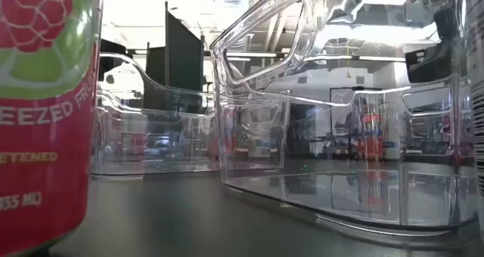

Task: Sort soda cans
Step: Put the top middle white soda can in the center transparent bin

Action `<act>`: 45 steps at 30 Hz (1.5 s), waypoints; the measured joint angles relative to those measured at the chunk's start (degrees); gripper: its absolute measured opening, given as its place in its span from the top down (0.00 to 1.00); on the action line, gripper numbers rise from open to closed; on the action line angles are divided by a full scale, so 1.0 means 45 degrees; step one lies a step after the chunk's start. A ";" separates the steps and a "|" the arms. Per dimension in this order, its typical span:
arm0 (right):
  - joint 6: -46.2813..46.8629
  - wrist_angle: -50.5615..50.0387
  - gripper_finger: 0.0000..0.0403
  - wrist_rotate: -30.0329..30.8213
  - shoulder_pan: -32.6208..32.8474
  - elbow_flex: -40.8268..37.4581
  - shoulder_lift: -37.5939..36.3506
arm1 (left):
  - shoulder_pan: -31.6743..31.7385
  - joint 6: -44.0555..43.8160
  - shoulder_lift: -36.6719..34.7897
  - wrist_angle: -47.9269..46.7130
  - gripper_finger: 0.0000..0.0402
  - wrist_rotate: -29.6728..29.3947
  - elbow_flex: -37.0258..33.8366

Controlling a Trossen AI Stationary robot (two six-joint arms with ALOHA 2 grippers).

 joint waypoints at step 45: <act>-0.6042 0.0903 0.93 0.0539 -0.0318 0.0002 -0.0040 | 0.0000 -0.0004 0.0004 0.0000 0.58 0.0004 0.0000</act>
